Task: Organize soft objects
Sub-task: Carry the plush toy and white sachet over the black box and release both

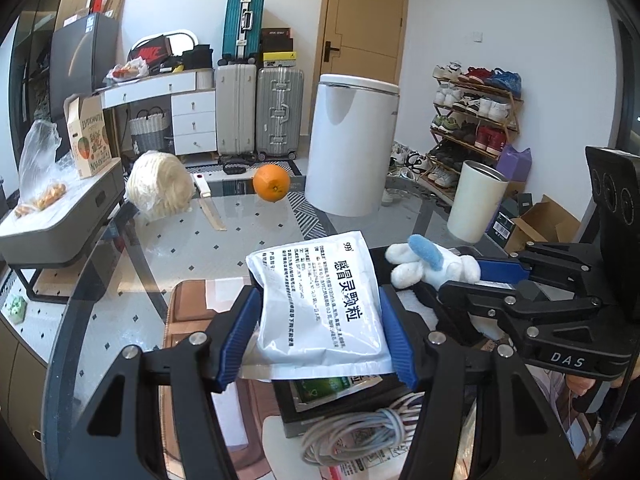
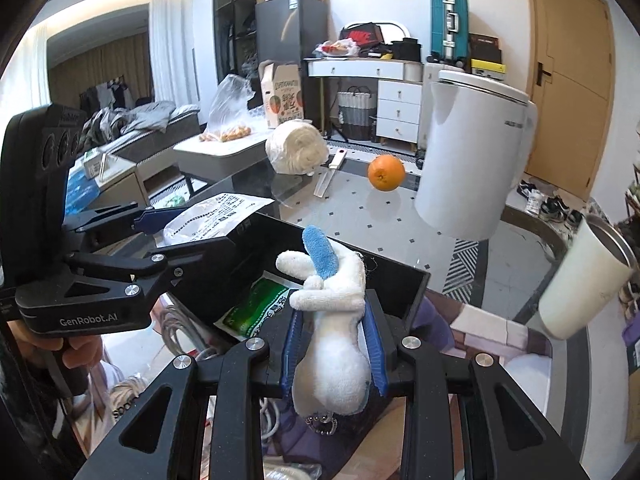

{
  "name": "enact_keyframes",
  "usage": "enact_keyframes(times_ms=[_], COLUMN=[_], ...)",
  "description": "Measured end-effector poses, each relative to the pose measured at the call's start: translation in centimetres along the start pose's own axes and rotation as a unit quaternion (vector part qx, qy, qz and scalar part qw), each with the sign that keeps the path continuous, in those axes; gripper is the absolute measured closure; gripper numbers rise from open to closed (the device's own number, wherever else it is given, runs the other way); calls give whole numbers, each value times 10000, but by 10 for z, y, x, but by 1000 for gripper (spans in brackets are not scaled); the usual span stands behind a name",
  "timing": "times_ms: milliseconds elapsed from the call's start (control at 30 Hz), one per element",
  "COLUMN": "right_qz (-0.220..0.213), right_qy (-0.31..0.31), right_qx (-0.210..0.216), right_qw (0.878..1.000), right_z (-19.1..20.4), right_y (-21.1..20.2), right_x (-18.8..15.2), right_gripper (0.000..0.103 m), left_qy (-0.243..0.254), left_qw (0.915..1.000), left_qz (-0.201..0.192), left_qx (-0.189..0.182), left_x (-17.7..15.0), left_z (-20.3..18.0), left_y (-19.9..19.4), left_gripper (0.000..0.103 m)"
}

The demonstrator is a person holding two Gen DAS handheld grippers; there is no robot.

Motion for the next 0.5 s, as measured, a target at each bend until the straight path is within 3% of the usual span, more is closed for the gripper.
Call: enact_keyframes(times_ms=[500], right_qz=[222], right_qy=[-1072], right_qx=[216], right_qw=[9938], right_z=[8], right_y=[43], right_x=[16], right_gripper=[74], left_qy=[94], left_qw=[9999], left_qz=[137], left_qx=[47], left_x=[-2], left_z=[3], left_y=[16], left_gripper=[43])
Point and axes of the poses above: each gripper's, at about its wrist camera, not at the fingertips, and y roughly the way its jaws point, z to its left, x to its top, the point moved 4 cm from there along y, roughly the way its jaws point, and after that the axes turned 9 degrees about -y, right-handed, at the moved point
